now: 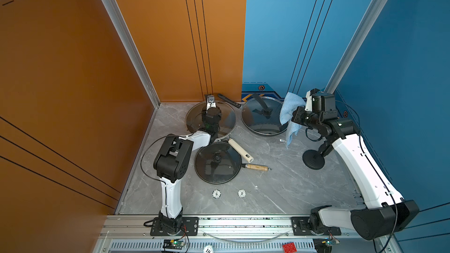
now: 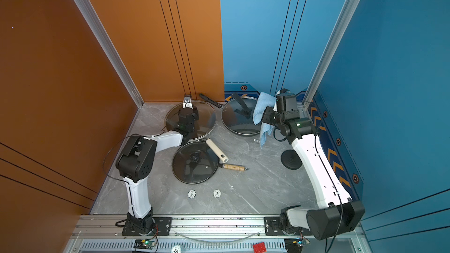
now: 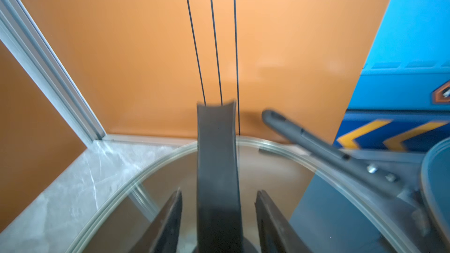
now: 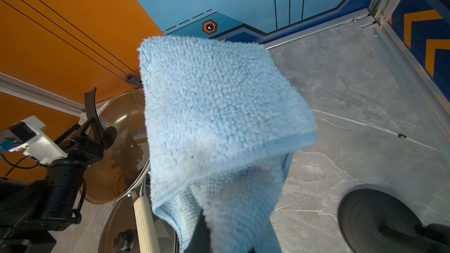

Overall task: Wipe the pot lid with a cloth
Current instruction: Place the pot lid on the cooking pot, then pick up the pot lid from the cooking pot.

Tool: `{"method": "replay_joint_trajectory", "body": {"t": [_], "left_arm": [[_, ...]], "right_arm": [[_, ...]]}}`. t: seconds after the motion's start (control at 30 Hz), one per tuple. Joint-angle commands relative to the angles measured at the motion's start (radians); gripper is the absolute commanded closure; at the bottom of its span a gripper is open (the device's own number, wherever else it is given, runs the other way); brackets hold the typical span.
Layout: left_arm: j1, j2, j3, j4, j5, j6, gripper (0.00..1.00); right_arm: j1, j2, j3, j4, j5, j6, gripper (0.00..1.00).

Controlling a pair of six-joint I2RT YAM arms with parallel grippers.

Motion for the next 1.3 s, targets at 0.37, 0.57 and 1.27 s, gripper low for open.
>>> {"method": "replay_joint_trajectory", "body": {"t": [0.37,0.57,1.27], "left_arm": [[-0.079,-0.496,-0.131,-0.368,0.128,-0.154,0.02],[-0.200,-0.676,-0.034,-0.930,0.211,-0.465,0.02],[-0.318,-0.871,-0.200,-1.200,0.229,-0.381,0.01]], "right_arm": [[0.106,0.202,0.101,0.172,-0.092,-0.011,1.00],[0.165,0.298,0.183,0.209,-0.094,-0.012,1.00],[0.209,0.324,0.218,0.211,-0.036,-0.006,1.00]]}}
